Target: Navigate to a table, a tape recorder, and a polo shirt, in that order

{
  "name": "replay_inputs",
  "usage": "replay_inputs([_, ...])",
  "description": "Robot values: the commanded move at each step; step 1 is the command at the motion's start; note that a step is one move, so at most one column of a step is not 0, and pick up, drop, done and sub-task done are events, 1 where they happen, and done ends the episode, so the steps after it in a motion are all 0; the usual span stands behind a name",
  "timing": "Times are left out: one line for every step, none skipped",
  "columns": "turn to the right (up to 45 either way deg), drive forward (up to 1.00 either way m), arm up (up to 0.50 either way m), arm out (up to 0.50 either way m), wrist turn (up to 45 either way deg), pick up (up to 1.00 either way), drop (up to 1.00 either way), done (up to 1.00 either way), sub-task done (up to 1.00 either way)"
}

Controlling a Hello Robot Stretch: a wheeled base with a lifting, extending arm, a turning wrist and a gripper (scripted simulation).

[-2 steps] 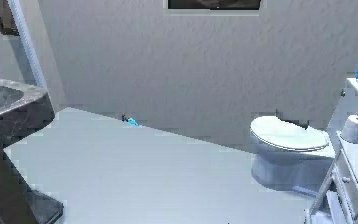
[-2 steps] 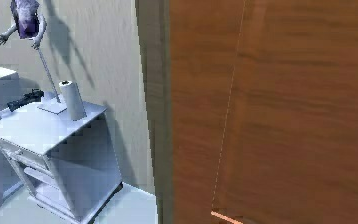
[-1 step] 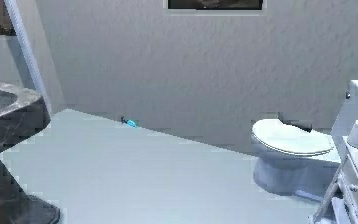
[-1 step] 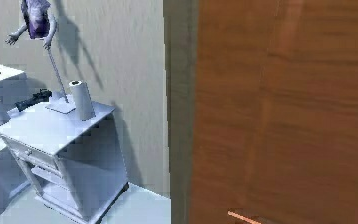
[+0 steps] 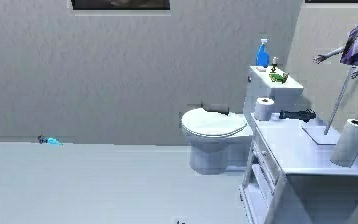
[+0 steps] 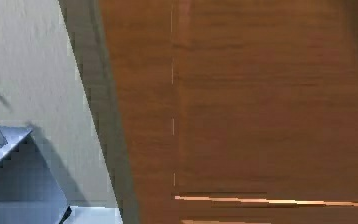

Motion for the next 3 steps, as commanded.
replay_inputs([0.0, 0.3, 0.0, 0.0, 0.0, 0.0, 0.0, 0.0, 0.0])
replay_inputs([-45.0, 0.0, 0.0, 0.0, 0.0, 0.0, 0.0, 0.0, 0.0])
replay_inputs([0.0, 1.0, 0.0, 0.0, 0.0, 0.0, 0.0, 0.0, 0.0])
